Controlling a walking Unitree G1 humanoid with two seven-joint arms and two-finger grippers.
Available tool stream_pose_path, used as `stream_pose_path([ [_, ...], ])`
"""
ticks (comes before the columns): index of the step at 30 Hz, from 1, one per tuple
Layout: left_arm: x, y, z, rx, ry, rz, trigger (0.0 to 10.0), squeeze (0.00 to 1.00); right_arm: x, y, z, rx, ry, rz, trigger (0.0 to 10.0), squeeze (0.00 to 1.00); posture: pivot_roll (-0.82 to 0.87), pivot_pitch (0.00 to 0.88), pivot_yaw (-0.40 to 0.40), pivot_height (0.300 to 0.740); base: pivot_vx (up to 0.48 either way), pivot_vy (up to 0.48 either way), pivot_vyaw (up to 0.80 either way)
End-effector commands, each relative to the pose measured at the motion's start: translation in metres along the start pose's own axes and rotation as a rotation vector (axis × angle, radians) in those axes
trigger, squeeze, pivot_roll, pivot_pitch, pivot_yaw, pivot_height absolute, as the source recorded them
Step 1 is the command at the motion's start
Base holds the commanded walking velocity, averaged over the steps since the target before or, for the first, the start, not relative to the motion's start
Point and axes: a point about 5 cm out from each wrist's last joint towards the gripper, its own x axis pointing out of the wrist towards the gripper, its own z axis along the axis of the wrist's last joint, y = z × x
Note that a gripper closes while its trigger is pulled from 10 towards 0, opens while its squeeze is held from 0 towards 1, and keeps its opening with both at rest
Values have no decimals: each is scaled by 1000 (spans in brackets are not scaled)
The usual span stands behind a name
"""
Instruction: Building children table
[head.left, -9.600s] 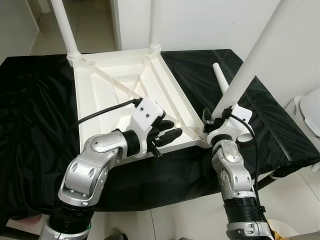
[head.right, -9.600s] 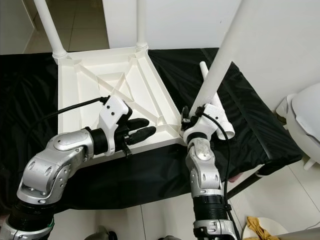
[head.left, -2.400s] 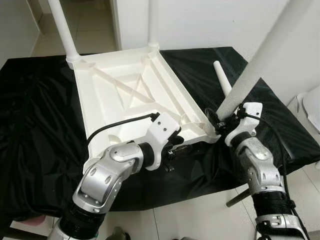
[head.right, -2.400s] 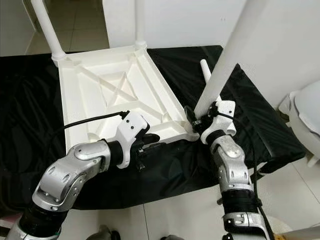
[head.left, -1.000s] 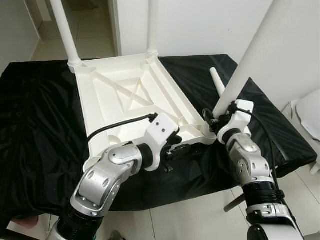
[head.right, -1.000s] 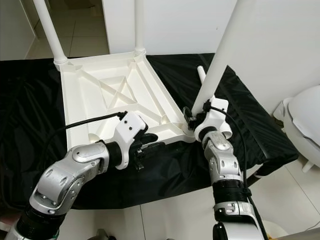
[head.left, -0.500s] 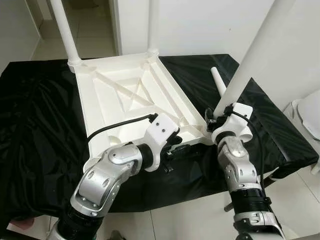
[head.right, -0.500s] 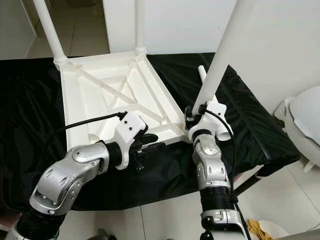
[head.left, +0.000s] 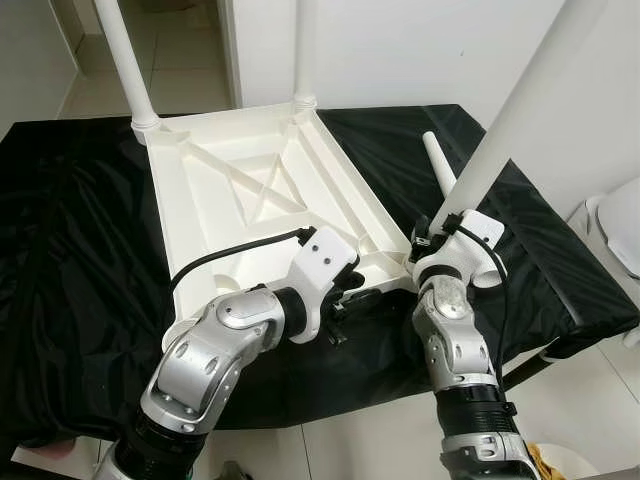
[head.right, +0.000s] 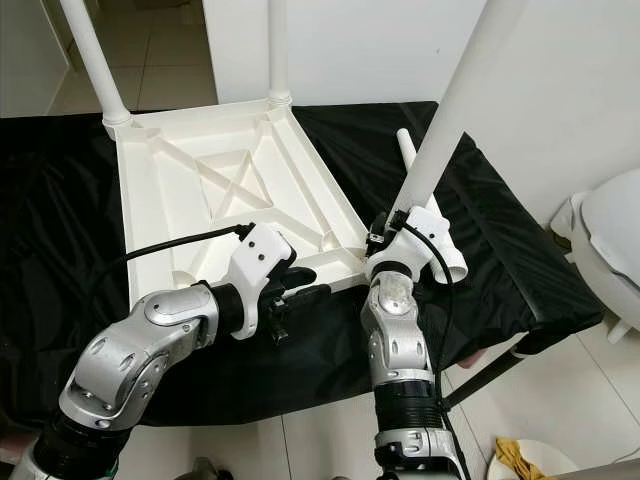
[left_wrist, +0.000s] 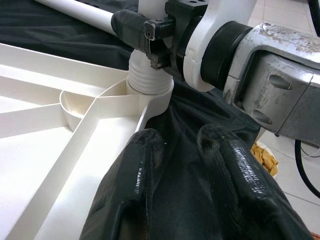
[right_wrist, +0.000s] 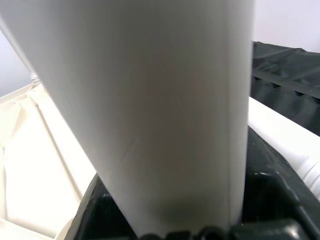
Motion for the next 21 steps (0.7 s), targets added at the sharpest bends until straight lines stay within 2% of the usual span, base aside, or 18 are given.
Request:
stream_pose_path([
  [1, 0, 0, 0, -7, -1, 21, 10000, 0, -4, -7, -21, -19, 94, -37, 10000, 0, -20, 60, -25, 740, 0, 0, 0],
  [14, 1, 0, 1, -8, -3, 25, 10000, 0, 0, -9, -16, -31, 68, -57, 10000, 0, -16, 62, -28, 740, 0, 0, 0],
  [15, 1, 0, 1, -8, -3, 25, 10000, 0, 0, -9, -15, -32, 59, -49, 10000, 82, -15, 60, -28, 740, 0, 0, 0],
  [16, 1, 0, 1, -8, -3, 25, 10000, 0, 0, -9, -15, -30, 54, -44, 10000, 114, -15, 60, -28, 740, 0, 0, 0],
  [18, 1, 0, 1, -8, -3, 24, 10000, 0, 0, -9, -14, -28, 52, -40, 10000, 114, -15, 60, -28, 740, 0, 0, 0],
  [19, 1, 0, 1, -8, -4, 24, 10000, 0, 0, -9, -14, -24, 46, -32, 10000, 1000, -15, 58, -28, 740, 0, 0, 0],
  [21, 1, 0, 1, -8, -4, 24, 10000, 0, 0, -9, -14, -22, 42, -28, 10000, 1000, -15, 58, -28, 740, 0, 0, 0],
])
